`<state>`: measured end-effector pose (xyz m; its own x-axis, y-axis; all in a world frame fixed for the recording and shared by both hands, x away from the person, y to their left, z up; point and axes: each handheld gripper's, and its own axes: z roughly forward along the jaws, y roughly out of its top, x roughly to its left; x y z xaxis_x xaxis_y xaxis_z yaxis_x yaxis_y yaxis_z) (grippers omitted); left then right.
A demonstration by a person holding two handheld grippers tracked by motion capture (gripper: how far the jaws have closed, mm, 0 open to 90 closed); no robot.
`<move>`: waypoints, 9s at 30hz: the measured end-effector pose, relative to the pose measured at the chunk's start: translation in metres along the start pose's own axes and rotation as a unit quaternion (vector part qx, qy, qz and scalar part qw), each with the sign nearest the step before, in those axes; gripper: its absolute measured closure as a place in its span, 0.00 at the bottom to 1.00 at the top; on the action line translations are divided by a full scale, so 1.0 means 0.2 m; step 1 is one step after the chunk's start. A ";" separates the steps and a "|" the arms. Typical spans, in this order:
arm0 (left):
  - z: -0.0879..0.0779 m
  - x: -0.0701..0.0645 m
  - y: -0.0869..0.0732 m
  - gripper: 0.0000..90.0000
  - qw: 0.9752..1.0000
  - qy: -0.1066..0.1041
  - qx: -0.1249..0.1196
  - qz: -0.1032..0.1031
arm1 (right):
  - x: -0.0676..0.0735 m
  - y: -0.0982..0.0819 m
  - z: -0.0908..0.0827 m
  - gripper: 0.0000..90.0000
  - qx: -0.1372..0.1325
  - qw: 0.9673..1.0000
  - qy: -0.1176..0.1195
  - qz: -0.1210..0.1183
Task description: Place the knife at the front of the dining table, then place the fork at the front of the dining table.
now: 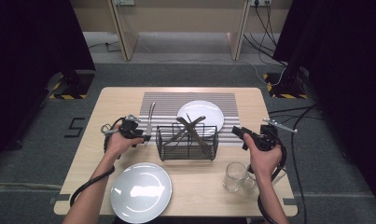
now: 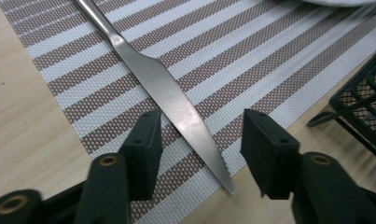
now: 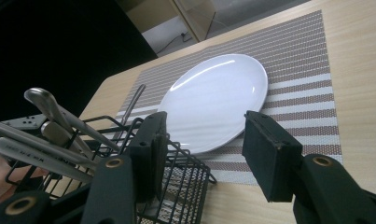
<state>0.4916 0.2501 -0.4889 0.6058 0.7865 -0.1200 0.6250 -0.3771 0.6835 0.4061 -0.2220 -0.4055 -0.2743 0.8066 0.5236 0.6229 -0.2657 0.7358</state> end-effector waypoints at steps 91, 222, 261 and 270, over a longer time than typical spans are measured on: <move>-0.39 -0.21 -0.23 0.24 0.984 0.004 -0.176 0.009 | 0.61 -0.18 0.28 0.67 0.048 0.970 0.038 -0.236; -0.38 -0.21 -0.25 0.26 0.985 0.010 -0.170 0.023 | 0.52 0.00 0.09 0.97 -0.078 0.974 0.002 -0.213; -0.39 -0.22 -0.23 0.26 0.985 0.007 -0.169 0.028 | 0.53 0.10 0.04 0.97 -0.096 0.976 0.012 -0.196; -0.38 -0.22 -0.23 0.26 0.985 0.007 -0.168 0.030 | 0.53 0.12 0.03 0.97 -0.101 0.975 0.013 -0.195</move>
<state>0.3978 0.2699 -0.4603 0.6284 0.7752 -0.0649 0.3892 -0.2411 0.8890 0.3959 -0.1402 -0.3352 -0.4814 0.8545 0.1952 0.3113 -0.0415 0.9494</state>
